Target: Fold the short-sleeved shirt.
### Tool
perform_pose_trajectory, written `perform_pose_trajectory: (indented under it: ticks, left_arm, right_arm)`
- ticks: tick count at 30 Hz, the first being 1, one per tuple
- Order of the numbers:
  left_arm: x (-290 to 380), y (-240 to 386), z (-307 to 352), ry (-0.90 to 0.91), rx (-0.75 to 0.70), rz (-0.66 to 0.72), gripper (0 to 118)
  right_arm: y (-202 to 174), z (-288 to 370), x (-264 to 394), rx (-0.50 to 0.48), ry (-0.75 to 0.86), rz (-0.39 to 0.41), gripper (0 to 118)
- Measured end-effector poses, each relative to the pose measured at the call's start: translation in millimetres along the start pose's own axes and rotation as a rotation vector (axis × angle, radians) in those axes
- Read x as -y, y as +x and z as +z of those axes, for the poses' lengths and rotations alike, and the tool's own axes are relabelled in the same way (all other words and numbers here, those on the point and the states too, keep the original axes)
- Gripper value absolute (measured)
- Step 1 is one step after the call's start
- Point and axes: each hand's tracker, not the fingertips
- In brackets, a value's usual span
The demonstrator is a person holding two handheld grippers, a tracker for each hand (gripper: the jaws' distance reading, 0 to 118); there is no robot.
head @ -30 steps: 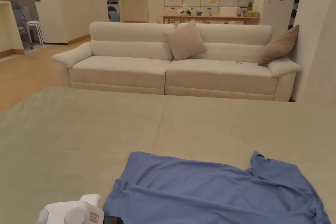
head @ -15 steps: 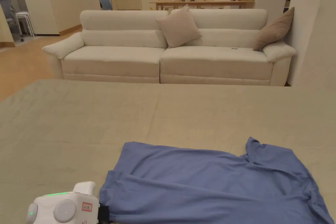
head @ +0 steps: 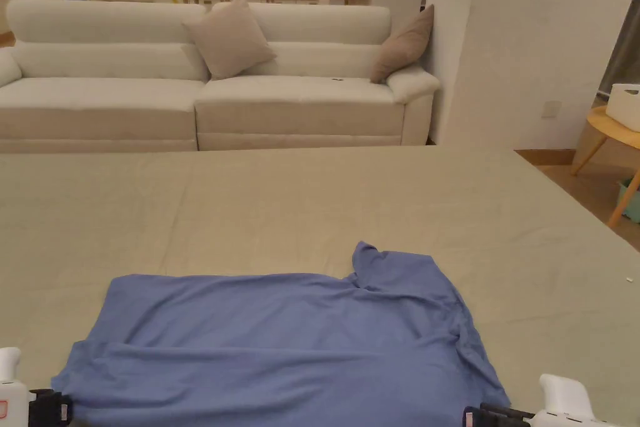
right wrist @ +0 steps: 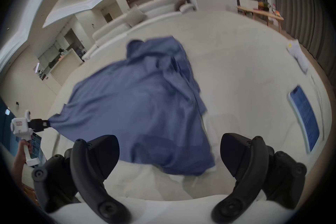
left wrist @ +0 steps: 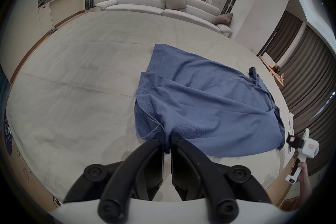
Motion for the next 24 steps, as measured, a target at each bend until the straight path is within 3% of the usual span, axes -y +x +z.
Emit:
perform_pose_trajectory:
  ticks: [2,4,5,6,7,12,16,21,24]
  left_arm:
    - [0.5,0.5,-1.7,-0.003,-0.001,0.007,5]
    - [2.7,-0.6,-4.5,-0.007,-0.009,0.002,5]
    - [3.9,-0.9,-5.5,-0.012,-0.005,0.001,5]
    - [6.5,0.7,-7.0,-0.016,-0.01,-0.004,5]
    - [8.6,0.7,-7.9,-0.016,-0.028,-0.016,5]
    - [14.9,4.7,2.4,0.0,-0.044,-0.017,5]
    - [15.4,17.1,36.2,0.027,-0.066,-0.047,4]
    - [18.9,12.4,80.3,0.074,-0.064,-0.039,0]
    - [32.5,5.8,88.3,0.06,-0.087,-0.062,0]
  right_arm:
    - [5.7,2.9,3.5,0.001,-0.093,-0.012,107]
    - [4.3,3.7,13.9,0.05,-0.061,-0.041,35]
    - [0.4,3.8,14.5,-0.017,-0.021,-0.051,15]
    - [-2.2,3.8,14.3,-0.045,-0.021,-0.082,15]
    - [-6.4,1.5,11.8,-0.005,-0.038,-0.066,15]
    - [-14.4,18.2,-3.8,0.002,0.001,-0.06,14]
    - [-28.6,56.6,-22.2,0.013,0.072,0.039,14]
    - [-46.0,97.8,-35.4,-0.029,0.107,0.025,13]
    - [-57.4,111.4,-36.0,-0.055,0.147,0.078,13]
